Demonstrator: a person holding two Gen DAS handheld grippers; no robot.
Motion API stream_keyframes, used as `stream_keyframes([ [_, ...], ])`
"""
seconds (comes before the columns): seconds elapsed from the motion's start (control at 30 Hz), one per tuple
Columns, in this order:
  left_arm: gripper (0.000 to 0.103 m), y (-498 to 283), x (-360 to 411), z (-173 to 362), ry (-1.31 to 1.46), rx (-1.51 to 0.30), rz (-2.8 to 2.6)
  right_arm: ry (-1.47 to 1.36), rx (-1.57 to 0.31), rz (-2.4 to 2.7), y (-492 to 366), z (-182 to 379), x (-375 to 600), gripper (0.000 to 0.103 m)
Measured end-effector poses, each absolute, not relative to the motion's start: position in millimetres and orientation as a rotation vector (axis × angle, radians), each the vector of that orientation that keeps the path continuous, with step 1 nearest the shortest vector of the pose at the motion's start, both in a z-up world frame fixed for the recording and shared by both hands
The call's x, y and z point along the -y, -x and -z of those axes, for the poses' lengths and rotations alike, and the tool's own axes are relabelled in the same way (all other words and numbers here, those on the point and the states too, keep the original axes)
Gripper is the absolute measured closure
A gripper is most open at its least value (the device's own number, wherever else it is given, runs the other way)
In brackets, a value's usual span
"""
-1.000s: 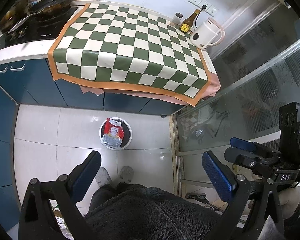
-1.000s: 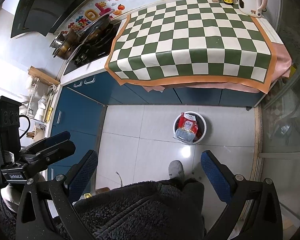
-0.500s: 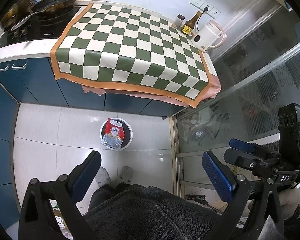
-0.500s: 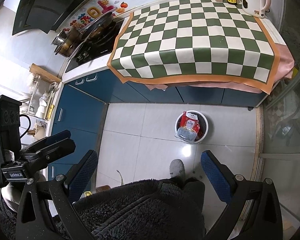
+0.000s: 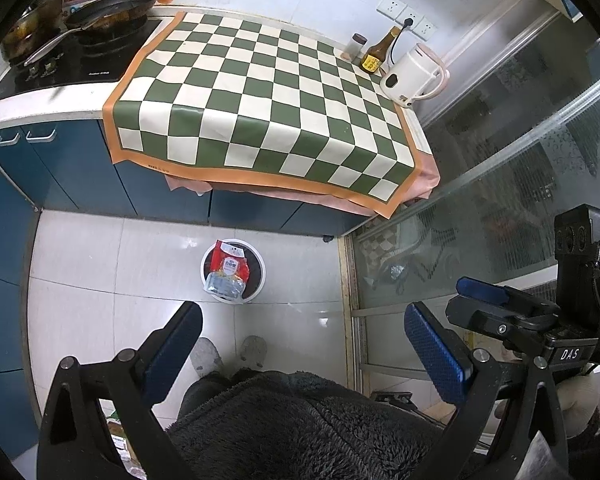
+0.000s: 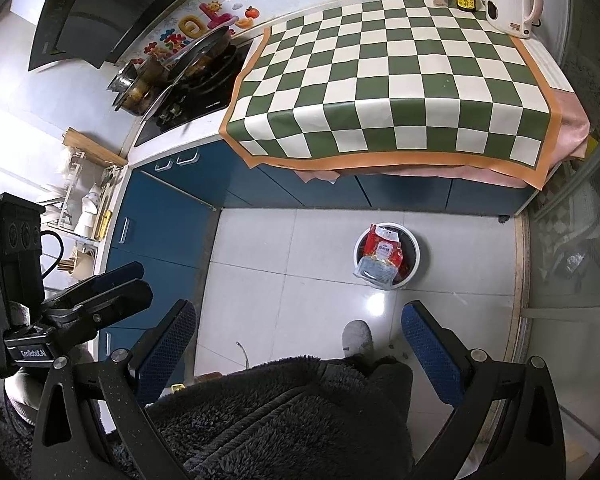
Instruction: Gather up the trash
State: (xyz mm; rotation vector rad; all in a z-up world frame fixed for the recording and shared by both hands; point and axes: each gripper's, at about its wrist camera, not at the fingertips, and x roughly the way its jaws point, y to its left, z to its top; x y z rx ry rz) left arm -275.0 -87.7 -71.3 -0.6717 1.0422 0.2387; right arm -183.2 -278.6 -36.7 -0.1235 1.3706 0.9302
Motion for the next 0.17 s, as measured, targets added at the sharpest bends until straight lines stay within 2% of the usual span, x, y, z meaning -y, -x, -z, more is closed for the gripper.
stream_keyframes([
  [0.17,0.000,279.7,89.0,68.7,0.669,-1.031,-0.253,0.123,-1.368,-0.940,183.2,35.9,282.4,0.000],
])
